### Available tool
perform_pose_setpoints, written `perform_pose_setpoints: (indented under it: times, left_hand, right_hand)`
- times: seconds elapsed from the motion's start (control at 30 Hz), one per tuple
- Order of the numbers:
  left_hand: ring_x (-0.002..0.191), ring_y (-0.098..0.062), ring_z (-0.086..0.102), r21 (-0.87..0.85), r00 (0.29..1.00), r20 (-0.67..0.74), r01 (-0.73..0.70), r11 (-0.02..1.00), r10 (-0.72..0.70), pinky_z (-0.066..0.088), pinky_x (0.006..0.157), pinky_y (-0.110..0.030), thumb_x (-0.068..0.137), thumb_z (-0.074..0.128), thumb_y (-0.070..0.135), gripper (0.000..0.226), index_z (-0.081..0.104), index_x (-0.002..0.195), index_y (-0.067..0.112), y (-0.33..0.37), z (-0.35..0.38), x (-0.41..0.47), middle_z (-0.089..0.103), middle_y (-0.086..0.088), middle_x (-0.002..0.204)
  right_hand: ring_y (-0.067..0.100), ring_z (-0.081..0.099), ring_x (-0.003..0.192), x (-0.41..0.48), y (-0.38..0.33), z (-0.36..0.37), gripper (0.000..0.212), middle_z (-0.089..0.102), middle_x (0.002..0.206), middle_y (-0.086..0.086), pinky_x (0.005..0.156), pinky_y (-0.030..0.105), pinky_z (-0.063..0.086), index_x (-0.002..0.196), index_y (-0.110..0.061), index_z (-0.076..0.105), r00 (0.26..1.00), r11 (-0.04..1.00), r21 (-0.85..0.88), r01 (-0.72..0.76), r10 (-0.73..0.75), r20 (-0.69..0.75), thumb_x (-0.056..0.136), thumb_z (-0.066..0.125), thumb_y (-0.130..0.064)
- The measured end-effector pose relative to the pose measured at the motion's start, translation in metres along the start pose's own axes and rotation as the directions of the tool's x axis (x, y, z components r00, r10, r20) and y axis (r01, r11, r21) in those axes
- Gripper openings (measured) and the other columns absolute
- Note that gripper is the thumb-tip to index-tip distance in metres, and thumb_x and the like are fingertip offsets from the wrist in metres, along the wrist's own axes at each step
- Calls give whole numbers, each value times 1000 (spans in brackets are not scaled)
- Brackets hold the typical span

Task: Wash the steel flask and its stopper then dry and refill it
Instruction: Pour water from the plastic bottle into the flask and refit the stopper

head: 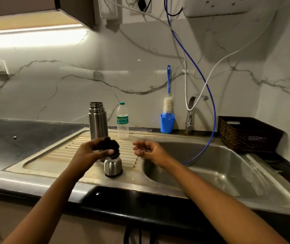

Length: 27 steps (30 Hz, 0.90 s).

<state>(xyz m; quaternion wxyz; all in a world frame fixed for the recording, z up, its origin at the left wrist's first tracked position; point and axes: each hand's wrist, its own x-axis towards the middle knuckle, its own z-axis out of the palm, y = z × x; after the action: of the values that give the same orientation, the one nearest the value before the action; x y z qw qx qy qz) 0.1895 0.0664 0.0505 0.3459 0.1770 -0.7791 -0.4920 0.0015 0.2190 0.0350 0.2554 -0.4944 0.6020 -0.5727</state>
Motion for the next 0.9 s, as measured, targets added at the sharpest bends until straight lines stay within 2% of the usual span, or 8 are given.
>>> perform_pose_setpoints:
  times: [0.17, 0.37, 0.43, 0.5, 0.57, 0.67, 0.77, 0.9]
  left_hand:
    - [99, -10, 67, -84, 992, 117, -30, 996, 40, 50, 91, -30, 61, 77, 19, 45, 66, 102, 30, 13, 41, 11, 73, 4, 100]
    - [98, -18, 68, -163, 983, 157, -74, 984, 100, 57, 76, -22, 62, 74, 14, 60, 57, 117, 30, 11, 52, 14, 63, -11, 111]
    - [104, -15, 64, -91, 983, 14, -180, 979, 182, 54, 80, -22, 62, 74, 17, 67, 50, 123, 29, 11, 47, 16, 60, -5, 117]
    - [115, -14, 53, 93, 931, -256, -243, 966, 259, 46, 92, -29, 68, 77, 19, 76, 42, 135, 24, 6, 32, 25, 52, -2, 129]
    - [128, -21, 42, 125, 876, -445, -146, 981, 187, 39, 102, -41, 72, 79, 24, 87, 30, 144, 26, -5, 12, 39, 41, -8, 142]
    - [137, -34, 32, -35, 943, -311, 115, 993, -120, 30, 109, -54, 70, 81, 26, 108, 9, 149, 33, -22, -10, 67, 30, -14, 151]
    - [125, -37, 47, -101, 966, -119, 219, 970, -230, 39, 103, -56, 65, 81, 19, 96, 27, 144, 22, -33, -19, 83, 49, -17, 134]
    - [112, -33, 56, 21, 962, -210, 185, 983, -177, 49, 93, -54, 65, 84, 15, 76, 45, 130, 13, -36, -20, 89, 57, -13, 121]
  right_hand:
    - [20, 63, 108, -2, -6, -3, 34, 65, 115, 5, 90, 33, 52, 120, -20, 51, 997, 985, 169, -36, 24, 73, 88, 62, -13]
    - [26, 65, 102, -1, -4, -3, 42, 62, 117, 12, 85, 35, 55, 121, -15, 48, 994, 971, 224, -87, 71, 78, 84, 67, -10]
    - [29, 61, 109, 1, -2, -1, 45, 57, 125, 14, 87, 37, 55, 124, -14, 50, 996, 968, 236, -86, 75, 54, 82, 69, -11]
    - [28, 59, 111, 3, -2, -2, 43, 55, 127, 15, 82, 33, 56, 121, -15, 53, 997, 968, 239, -75, 77, 1, 81, 70, -11]
    - [24, 60, 108, 6, -2, -6, 40, 58, 123, 12, 79, 29, 56, 116, -18, 54, 996, 971, 230, -71, 83, -43, 80, 71, -11]
    - [21, 61, 105, 16, -6, -10, 35, 59, 116, 7, 85, 30, 54, 109, -21, 54, 993, 971, 229, -71, 91, -78, 80, 70, -10]
    - [20, 61, 103, 31, -14, -14, 43, 57, 119, 7, 84, 28, 54, 117, -15, 51, 991, 976, 212, -55, 79, -107, 80, 71, -9]
    - [20, 62, 100, 57, -29, -21, 43, 57, 121, 9, 82, 26, 55, 118, -12, 52, 992, 987, 162, -12, 32, -122, 80, 71, -10]
